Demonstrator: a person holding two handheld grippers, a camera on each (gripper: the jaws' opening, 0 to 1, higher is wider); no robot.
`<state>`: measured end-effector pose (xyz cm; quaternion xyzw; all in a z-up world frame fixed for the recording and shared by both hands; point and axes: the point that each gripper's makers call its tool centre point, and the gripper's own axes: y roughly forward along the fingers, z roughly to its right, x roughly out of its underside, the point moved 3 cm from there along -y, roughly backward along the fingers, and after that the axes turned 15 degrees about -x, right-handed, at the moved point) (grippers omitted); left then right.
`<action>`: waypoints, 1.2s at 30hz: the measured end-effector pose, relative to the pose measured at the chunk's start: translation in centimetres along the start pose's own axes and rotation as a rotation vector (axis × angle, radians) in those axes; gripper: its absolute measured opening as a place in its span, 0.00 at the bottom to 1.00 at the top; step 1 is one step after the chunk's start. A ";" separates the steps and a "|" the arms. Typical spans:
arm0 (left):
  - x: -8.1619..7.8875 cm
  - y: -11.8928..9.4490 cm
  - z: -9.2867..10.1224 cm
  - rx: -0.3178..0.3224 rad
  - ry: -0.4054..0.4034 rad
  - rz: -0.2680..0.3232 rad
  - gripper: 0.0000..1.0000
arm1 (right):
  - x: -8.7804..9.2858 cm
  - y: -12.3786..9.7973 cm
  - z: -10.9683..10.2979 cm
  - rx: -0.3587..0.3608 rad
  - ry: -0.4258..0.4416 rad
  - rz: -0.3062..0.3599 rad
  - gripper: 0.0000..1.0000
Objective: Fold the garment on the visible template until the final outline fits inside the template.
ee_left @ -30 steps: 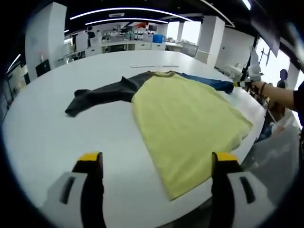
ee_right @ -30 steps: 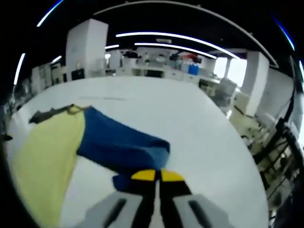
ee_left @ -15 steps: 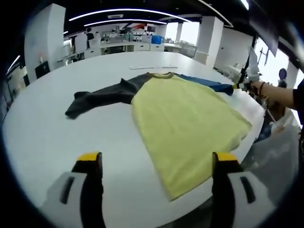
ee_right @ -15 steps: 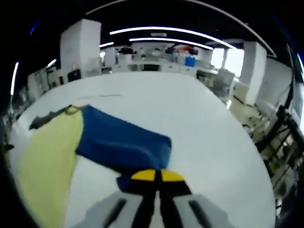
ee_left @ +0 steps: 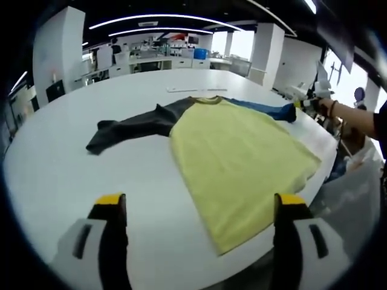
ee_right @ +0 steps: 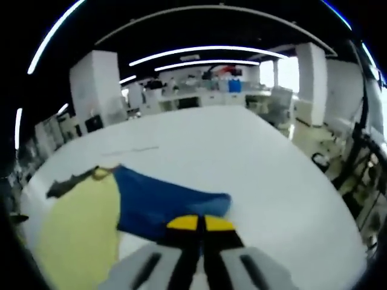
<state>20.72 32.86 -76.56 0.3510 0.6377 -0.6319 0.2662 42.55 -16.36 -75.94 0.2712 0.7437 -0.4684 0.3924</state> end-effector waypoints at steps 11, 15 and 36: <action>-0.3 -0.6 -0.4 -0.001 -0.020 0.040 0.99 | -2.6 1.7 -2.7 -0.071 -0.017 0.037 0.00; -0.2 -0.7 -0.7 -0.007 -0.027 0.047 0.99 | -3.6 2.5 -4.2 -0.109 -0.026 0.048 0.00; 0.3 -1.1 -1.4 -0.031 -0.042 0.052 0.99 | -5.4 7.1 -13.0 -0.311 -0.162 -0.015 0.00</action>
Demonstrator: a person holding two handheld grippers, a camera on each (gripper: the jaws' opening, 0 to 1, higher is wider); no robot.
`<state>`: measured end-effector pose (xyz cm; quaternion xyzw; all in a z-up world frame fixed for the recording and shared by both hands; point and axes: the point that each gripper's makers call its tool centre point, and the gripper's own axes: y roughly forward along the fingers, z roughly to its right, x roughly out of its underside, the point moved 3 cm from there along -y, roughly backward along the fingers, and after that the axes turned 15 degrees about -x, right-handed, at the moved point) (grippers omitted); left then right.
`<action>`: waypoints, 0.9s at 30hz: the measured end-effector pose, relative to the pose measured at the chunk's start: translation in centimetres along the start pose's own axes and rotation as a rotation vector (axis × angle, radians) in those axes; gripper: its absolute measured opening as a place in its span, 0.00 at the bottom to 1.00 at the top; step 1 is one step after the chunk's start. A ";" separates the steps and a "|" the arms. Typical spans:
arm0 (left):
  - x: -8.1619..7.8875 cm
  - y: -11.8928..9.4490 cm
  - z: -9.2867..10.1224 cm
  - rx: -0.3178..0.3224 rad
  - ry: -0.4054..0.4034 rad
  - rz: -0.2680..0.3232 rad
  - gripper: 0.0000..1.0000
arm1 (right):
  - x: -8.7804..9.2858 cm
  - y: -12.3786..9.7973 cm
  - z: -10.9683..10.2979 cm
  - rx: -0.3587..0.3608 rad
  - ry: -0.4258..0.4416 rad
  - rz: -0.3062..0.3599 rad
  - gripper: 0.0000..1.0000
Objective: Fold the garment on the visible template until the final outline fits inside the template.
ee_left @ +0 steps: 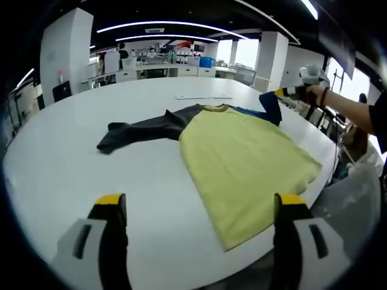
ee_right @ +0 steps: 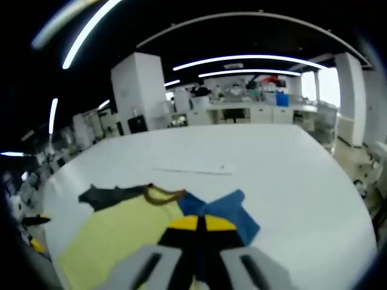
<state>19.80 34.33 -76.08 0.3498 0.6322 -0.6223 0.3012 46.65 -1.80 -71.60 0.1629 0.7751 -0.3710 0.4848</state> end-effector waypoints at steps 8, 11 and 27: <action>0.3 0.0 -0.3 -0.012 -0.004 -0.008 0.99 | -0.5 2.5 -2.7 -0.083 -0.070 -0.037 0.00; 0.4 0.0 -0.3 -0.011 -0.003 -0.008 0.99 | -0.3 3.7 -3.7 -0.126 -0.097 -0.061 0.00; 0.8 0.0 -0.5 -0.015 0.020 -0.005 0.99 | 3.1 5.2 -9.1 -0.310 -0.228 -0.183 0.00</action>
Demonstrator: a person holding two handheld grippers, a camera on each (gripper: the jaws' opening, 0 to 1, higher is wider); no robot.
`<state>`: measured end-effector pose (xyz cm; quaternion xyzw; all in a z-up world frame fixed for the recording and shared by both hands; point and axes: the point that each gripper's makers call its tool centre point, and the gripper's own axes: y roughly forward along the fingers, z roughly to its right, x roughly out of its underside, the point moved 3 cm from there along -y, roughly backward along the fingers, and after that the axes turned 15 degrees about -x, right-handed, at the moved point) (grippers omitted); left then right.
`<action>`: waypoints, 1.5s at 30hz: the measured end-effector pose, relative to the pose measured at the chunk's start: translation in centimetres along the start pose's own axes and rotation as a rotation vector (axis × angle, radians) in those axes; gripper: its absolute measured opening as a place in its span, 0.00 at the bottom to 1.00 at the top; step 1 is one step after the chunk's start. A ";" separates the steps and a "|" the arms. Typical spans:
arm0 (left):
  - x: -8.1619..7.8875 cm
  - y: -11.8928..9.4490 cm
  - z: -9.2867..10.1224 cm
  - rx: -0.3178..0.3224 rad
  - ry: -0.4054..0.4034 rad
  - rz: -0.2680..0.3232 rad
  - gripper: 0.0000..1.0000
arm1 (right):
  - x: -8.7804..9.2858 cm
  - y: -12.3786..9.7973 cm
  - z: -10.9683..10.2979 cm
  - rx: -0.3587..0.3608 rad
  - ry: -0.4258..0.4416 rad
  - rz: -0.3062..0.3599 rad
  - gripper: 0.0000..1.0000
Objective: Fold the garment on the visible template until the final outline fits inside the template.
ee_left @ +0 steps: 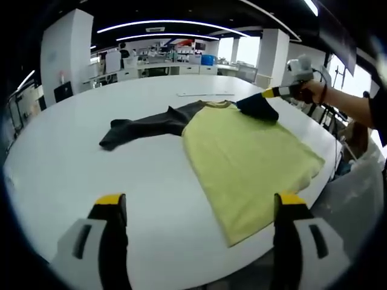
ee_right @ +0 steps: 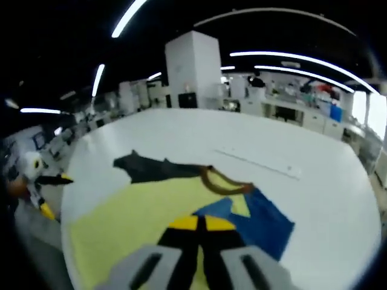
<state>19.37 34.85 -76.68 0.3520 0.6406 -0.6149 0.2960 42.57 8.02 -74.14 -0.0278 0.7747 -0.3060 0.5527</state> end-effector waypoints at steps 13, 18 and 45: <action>0.4 0.2 -0.3 0.003 0.005 0.000 0.99 | 2.6 1.4 -3.4 -0.075 -0.094 -0.115 0.00; 0.5 0.3 -0.2 0.005 0.007 -0.002 0.99 | 3.7 1.9 -3.9 -0.074 -0.173 -0.191 0.00; 0.2 0.1 0.2 0.001 0.006 -0.001 0.99 | 6.9 2.2 -4.8 -0.088 0.104 -0.157 0.28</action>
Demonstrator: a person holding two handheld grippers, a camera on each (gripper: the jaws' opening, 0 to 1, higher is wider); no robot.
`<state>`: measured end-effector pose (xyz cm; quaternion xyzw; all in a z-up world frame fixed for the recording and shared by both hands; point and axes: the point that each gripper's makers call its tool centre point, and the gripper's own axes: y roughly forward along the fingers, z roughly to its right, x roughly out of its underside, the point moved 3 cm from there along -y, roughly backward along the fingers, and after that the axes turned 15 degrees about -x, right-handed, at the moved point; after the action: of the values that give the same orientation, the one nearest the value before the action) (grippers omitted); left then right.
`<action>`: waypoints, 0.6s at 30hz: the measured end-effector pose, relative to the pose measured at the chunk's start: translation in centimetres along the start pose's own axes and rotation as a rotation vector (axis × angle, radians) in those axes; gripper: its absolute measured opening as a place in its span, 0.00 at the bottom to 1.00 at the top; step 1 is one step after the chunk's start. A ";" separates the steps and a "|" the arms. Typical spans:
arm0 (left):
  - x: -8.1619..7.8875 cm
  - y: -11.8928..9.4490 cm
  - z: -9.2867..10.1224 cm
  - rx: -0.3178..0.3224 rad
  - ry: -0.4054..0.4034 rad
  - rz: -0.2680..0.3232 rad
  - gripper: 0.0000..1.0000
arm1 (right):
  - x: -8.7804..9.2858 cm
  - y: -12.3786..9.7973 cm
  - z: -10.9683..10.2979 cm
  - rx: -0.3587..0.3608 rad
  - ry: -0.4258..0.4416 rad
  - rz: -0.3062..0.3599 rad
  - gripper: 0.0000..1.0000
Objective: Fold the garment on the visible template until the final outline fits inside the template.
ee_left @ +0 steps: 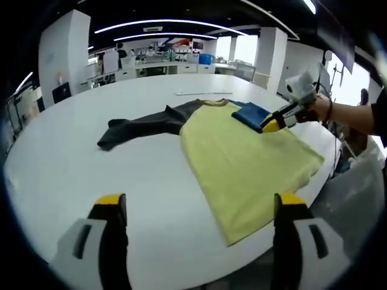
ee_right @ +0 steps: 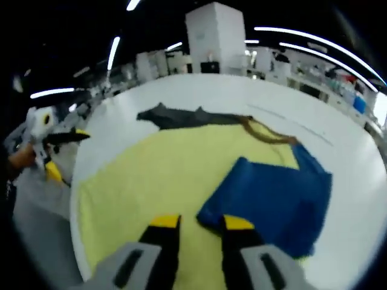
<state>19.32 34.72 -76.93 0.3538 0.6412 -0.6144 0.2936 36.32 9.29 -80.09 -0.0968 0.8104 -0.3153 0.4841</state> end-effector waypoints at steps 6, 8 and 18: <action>-0.1 0.1 -0.1 -0.001 0.007 0.006 0.99 | -0.8 -2.0 1.5 0.071 0.064 0.079 0.46; 0.0 0.1 -0.1 -0.001 0.011 0.005 0.99 | -0.8 -2.5 2.2 0.110 0.070 0.084 0.49; -0.2 0.1 0.0 0.002 0.012 0.024 0.99 | 0.2 -4.4 5.7 0.246 0.113 0.081 0.50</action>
<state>19.58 34.73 -76.81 0.3652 0.6381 -0.6095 0.2967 40.36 3.34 -79.47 0.0139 0.7949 -0.3974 0.4583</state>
